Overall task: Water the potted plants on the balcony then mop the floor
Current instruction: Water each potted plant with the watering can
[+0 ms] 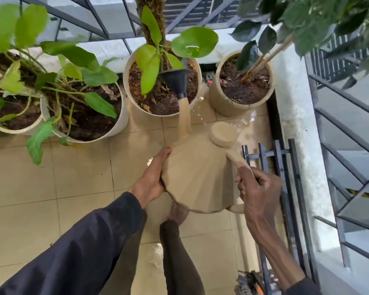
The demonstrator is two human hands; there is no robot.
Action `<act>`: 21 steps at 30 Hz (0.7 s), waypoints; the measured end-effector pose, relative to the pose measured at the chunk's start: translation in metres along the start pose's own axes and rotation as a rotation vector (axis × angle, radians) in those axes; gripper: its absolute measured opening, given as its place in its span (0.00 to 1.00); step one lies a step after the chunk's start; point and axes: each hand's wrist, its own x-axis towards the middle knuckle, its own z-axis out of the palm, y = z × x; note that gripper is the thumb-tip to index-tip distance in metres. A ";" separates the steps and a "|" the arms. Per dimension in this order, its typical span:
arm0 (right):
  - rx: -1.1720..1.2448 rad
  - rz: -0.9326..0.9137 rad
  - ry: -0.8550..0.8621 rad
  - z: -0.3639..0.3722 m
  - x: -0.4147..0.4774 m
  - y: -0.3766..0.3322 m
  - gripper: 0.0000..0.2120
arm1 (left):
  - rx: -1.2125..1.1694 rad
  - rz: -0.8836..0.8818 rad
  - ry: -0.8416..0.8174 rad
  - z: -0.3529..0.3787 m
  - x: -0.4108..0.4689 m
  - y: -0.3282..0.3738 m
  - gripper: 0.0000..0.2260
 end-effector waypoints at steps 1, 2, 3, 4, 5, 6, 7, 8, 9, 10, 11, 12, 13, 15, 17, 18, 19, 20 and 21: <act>-0.002 -0.006 0.000 0.000 -0.001 -0.001 0.22 | 0.003 0.011 -0.009 0.000 0.000 -0.001 0.14; 0.000 -0.016 -0.006 0.001 -0.001 -0.001 0.22 | -0.002 0.027 -0.018 -0.002 -0.001 -0.001 0.12; -0.001 -0.026 -0.005 0.000 -0.001 -0.001 0.22 | -0.013 0.034 -0.028 -0.002 -0.001 -0.002 0.12; -0.002 -0.036 0.000 -0.001 -0.002 0.000 0.22 | -0.021 0.038 -0.034 -0.002 -0.001 -0.004 0.12; -0.004 -0.046 0.005 -0.001 -0.003 0.002 0.22 | -0.024 0.042 -0.039 -0.002 -0.002 -0.005 0.12; -0.003 -0.054 0.010 -0.001 -0.004 0.003 0.22 | -0.025 0.046 -0.045 -0.002 -0.003 -0.006 0.13; 0.001 -0.059 0.011 -0.001 -0.004 0.005 0.22 | -0.028 0.049 -0.051 -0.003 -0.004 -0.007 0.13; 0.006 -0.061 0.013 -0.002 -0.005 0.008 0.21 | -0.029 0.052 -0.059 -0.004 -0.005 -0.009 0.14; 0.012 -0.063 0.017 -0.003 -0.007 0.011 0.21 | -0.027 0.055 -0.066 -0.004 -0.006 -0.010 0.16; 0.019 -0.066 0.023 -0.004 -0.008 0.014 0.22 | -0.022 0.060 -0.071 -0.005 -0.007 -0.011 0.17; 0.026 -0.071 0.030 -0.005 -0.011 0.017 0.22 | -0.018 0.065 -0.077 -0.007 -0.009 -0.011 0.18; 0.029 -0.079 0.032 -0.005 -0.012 0.019 0.21 | -0.017 0.067 -0.086 -0.008 -0.010 -0.012 0.18; 0.030 -0.084 0.034 -0.005 -0.015 0.021 0.21 | -0.019 0.067 -0.095 -0.010 -0.012 -0.012 0.16; 0.034 -0.093 0.031 -0.002 -0.022 0.022 0.20 | -0.028 0.064 -0.098 -0.017 -0.015 -0.014 0.14; 0.023 -0.117 0.024 0.003 -0.029 0.023 0.20 | -0.033 0.067 -0.097 -0.026 -0.018 -0.014 0.16; 0.014 -0.129 0.017 0.007 -0.032 0.023 0.20 | -0.036 0.066 -0.096 -0.032 -0.020 -0.014 0.17; 0.008 -0.137 0.011 0.011 -0.036 0.023 0.21 | -0.039 0.066 -0.095 -0.038 -0.022 -0.014 0.19; 0.006 -0.143 0.003 0.017 -0.040 0.022 0.20 | -0.042 0.069 -0.096 -0.045 -0.025 -0.014 0.20; -0.001 -0.147 -0.008 0.022 -0.043 0.020 0.20 | -0.050 0.073 -0.093 -0.052 -0.027 -0.015 0.20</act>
